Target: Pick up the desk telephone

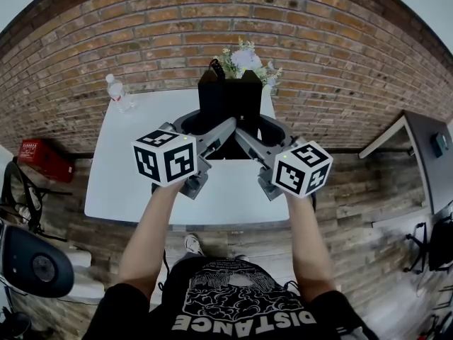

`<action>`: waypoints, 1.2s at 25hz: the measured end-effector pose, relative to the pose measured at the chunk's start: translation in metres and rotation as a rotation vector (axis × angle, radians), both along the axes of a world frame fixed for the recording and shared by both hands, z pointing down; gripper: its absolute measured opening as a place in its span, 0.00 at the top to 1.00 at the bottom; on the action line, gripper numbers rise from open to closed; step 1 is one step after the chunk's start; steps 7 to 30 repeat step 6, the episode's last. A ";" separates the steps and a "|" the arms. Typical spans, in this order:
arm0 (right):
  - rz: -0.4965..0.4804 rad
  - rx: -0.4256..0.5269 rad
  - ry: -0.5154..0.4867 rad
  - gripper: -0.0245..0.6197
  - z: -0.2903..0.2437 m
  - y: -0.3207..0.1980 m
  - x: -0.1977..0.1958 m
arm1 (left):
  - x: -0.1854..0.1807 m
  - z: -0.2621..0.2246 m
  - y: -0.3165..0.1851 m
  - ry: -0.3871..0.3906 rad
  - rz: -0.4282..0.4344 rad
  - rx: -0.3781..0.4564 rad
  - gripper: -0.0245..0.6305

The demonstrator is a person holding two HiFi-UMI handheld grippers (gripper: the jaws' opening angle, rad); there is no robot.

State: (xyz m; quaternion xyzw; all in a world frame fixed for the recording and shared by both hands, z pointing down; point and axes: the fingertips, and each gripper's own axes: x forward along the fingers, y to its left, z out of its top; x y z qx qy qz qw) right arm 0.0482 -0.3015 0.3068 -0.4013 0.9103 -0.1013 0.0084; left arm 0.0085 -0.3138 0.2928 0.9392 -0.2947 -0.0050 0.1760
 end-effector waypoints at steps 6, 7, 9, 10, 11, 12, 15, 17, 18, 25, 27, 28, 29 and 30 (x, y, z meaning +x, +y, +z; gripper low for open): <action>-0.002 -0.010 0.001 0.61 0.002 -0.003 -0.001 | 0.000 0.002 -0.003 -0.004 0.001 -0.014 0.61; -0.002 -0.010 0.001 0.61 0.002 -0.003 -0.001 | 0.000 0.002 -0.003 -0.004 0.001 -0.014 0.61; -0.002 -0.010 0.001 0.61 0.002 -0.003 -0.001 | 0.000 0.002 -0.003 -0.004 0.001 -0.014 0.61; -0.002 -0.010 0.001 0.61 0.002 -0.003 -0.001 | 0.000 0.002 -0.003 -0.004 0.001 -0.014 0.61; -0.002 -0.010 0.001 0.61 0.002 -0.003 -0.001 | 0.000 0.002 -0.003 -0.004 0.001 -0.014 0.61; -0.002 -0.010 0.001 0.61 0.002 -0.003 -0.001 | 0.000 0.002 -0.003 -0.004 0.001 -0.014 0.61; -0.002 -0.010 0.001 0.61 0.002 -0.003 -0.001 | 0.000 0.002 -0.003 -0.004 0.001 -0.014 0.61; -0.002 -0.010 0.001 0.61 0.002 -0.003 -0.001 | 0.000 0.002 -0.003 -0.004 0.001 -0.014 0.61; -0.002 -0.010 0.001 0.61 0.002 -0.003 -0.001 | 0.000 0.002 -0.003 -0.004 0.001 -0.014 0.61; -0.002 -0.010 0.001 0.61 0.002 -0.003 -0.001 | 0.000 0.002 -0.003 -0.004 0.001 -0.014 0.61; -0.002 -0.010 0.001 0.61 0.002 -0.003 -0.001 | 0.000 0.002 -0.003 -0.004 0.001 -0.014 0.61; -0.002 -0.010 0.001 0.61 0.002 -0.003 -0.001 | 0.000 0.002 -0.003 -0.004 0.001 -0.014 0.61; -0.002 -0.010 0.001 0.61 0.002 -0.003 -0.001 | 0.000 0.002 -0.003 -0.004 0.001 -0.014 0.61; -0.002 -0.010 0.001 0.61 0.002 -0.003 -0.001 | 0.000 0.002 -0.003 -0.004 0.001 -0.014 0.61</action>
